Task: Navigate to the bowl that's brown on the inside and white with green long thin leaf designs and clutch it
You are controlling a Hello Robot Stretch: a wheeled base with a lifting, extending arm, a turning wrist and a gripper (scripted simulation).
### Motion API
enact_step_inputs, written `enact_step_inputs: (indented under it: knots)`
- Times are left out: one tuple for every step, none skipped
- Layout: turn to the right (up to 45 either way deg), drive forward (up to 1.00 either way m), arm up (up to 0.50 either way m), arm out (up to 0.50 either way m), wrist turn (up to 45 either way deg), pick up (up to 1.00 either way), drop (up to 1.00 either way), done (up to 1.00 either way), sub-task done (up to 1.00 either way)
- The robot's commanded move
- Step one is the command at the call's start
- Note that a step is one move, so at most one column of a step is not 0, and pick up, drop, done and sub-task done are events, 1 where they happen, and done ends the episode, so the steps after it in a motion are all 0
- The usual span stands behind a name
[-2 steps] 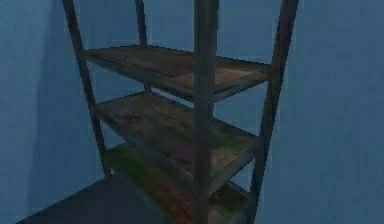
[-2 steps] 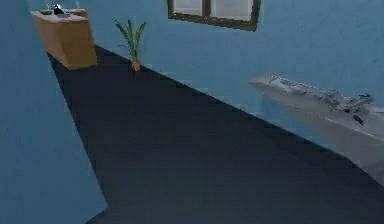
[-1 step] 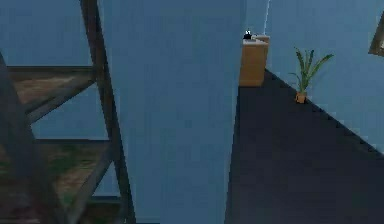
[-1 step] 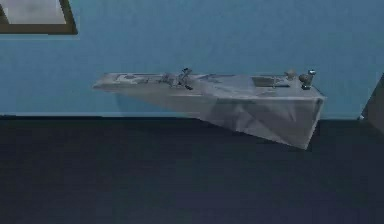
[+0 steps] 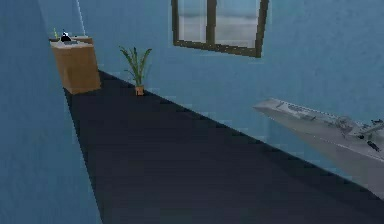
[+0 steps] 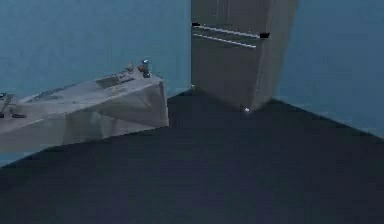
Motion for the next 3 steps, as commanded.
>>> enact_step_inputs:
  knots:
    - [0.0,1.00,0.00,0.00,0.0,0.00,0.00,0.00,0.00]
    - [21.0,0.00,0.00,0.00,0.0,0.00,0.00,0.00,0.00]
    - [0.0,0.05,0.00,0.00,0.0,0.00,0.00,0.00,0.00]
